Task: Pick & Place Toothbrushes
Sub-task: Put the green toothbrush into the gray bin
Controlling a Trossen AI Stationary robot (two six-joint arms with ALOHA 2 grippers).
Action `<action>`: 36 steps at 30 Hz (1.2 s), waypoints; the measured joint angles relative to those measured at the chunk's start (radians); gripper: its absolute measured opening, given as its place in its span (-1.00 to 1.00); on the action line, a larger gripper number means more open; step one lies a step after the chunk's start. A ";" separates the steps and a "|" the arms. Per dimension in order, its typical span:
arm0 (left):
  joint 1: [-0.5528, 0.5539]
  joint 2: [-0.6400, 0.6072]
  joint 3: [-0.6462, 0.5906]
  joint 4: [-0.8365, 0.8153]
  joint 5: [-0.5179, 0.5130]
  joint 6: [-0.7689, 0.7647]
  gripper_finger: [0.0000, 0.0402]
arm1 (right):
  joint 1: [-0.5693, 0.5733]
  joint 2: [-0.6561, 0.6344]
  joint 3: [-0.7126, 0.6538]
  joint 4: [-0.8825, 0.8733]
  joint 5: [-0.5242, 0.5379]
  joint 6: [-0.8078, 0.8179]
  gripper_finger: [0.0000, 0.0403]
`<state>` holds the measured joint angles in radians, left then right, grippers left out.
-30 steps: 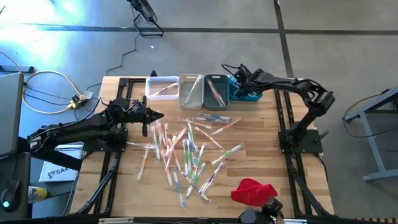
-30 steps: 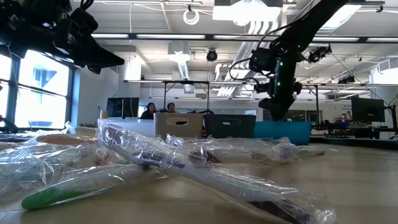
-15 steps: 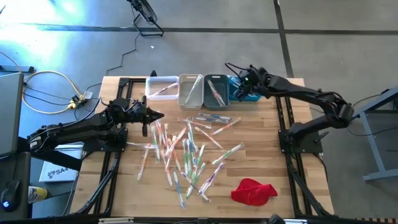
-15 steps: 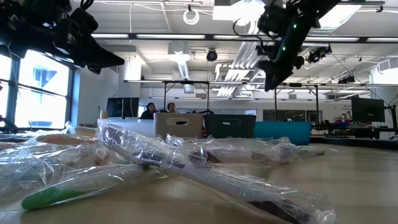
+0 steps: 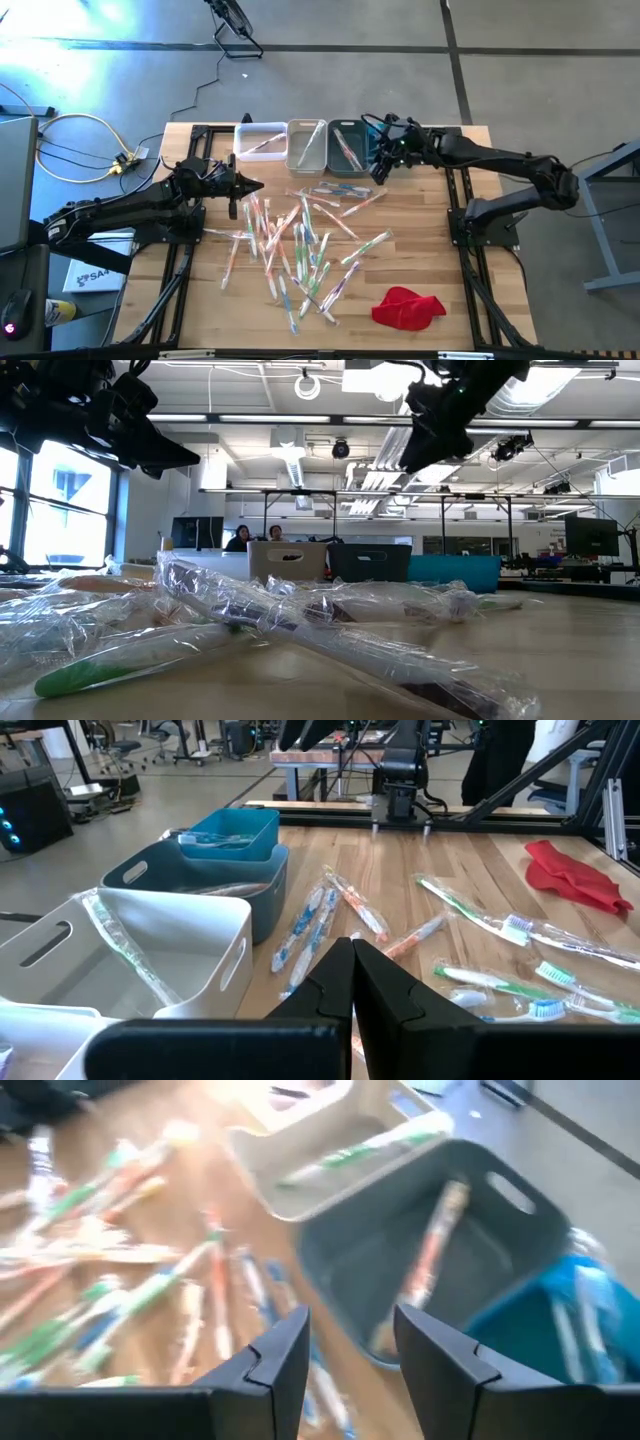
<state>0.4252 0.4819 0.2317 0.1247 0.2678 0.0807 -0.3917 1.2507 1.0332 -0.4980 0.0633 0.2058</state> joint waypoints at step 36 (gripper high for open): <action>0.000 0.000 0.000 0.000 0.000 0.000 -1.00 | 0.311 0.000 0.000 0.033 -0.017 0.027 -0.30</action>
<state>0.4252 0.4819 0.2317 0.1249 0.2680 0.0807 -0.0810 1.2510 1.0332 -0.4649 0.0467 0.2328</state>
